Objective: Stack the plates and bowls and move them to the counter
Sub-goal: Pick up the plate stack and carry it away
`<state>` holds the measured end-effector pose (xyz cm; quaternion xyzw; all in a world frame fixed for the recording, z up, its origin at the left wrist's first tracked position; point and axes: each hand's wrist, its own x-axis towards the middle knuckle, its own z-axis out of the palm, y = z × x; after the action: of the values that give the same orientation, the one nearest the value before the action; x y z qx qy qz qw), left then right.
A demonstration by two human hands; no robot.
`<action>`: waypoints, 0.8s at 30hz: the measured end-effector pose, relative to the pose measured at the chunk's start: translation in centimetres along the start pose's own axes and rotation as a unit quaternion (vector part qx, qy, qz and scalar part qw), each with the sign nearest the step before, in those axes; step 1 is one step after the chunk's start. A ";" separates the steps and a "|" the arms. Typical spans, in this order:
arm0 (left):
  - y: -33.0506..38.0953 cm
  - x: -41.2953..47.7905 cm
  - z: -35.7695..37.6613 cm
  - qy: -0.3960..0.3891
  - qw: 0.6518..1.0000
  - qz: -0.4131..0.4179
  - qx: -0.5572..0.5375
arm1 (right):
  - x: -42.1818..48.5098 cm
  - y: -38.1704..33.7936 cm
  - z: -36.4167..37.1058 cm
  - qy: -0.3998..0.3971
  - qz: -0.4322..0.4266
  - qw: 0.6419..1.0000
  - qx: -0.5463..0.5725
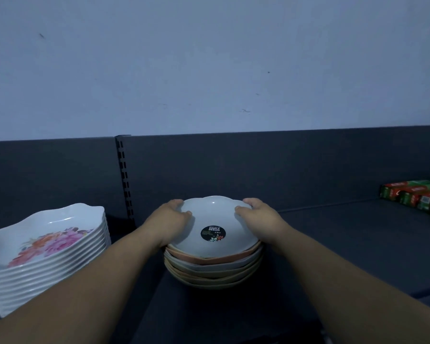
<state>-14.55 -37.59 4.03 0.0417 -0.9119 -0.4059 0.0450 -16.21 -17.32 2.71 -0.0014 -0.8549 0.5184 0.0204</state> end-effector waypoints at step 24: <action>-0.2 -3.8 0.7 0.050 0.966 -0.114 -0.226 | -3.2 1.3 -0.6 -0.066 0.042 0.991 0.107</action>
<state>-10.89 -36.79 3.25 0.1540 -0.7826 -0.6009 0.0523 -13.02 -16.24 1.77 -0.0013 -0.7931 0.6063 -0.0579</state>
